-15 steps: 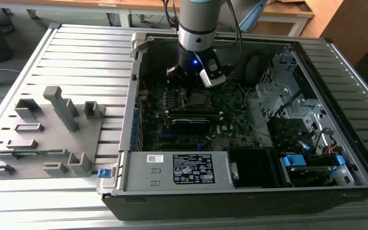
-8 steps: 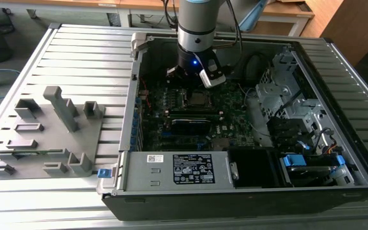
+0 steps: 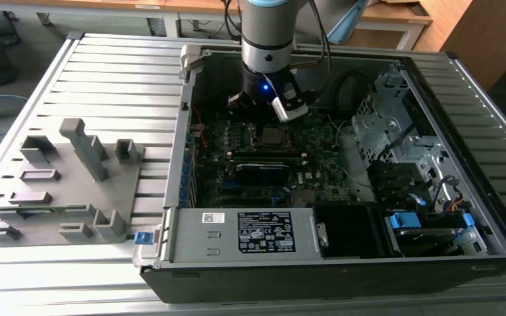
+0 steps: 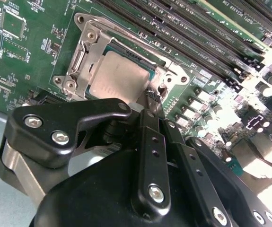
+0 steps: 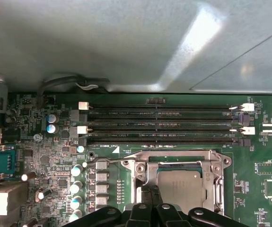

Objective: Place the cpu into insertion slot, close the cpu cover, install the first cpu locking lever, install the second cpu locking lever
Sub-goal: 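Close the cpu cover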

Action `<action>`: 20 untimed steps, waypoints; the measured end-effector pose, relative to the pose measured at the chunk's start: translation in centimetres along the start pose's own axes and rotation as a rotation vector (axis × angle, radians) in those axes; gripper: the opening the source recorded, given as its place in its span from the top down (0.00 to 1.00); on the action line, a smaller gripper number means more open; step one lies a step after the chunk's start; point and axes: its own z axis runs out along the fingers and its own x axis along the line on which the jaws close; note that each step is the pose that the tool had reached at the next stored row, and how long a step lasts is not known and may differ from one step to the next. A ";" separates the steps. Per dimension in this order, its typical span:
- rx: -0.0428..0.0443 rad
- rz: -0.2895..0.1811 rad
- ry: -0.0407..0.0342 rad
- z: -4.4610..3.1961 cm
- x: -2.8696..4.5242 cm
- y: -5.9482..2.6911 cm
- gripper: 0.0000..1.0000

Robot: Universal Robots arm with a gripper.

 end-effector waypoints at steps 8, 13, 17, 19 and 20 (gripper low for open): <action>-0.0001 0.000 -0.0009 0.15 0.24 -0.01 0.90; -0.0001 0.000 -0.0018 0.46 0.37 -0.03 0.90; 0.0002 0.000 -0.0017 0.47 0.38 -0.04 0.90; 0.0000 0.000 -0.0018 0.48 0.38 -0.04 0.90; -0.0003 0.000 -0.0022 0.52 0.38 -0.03 0.90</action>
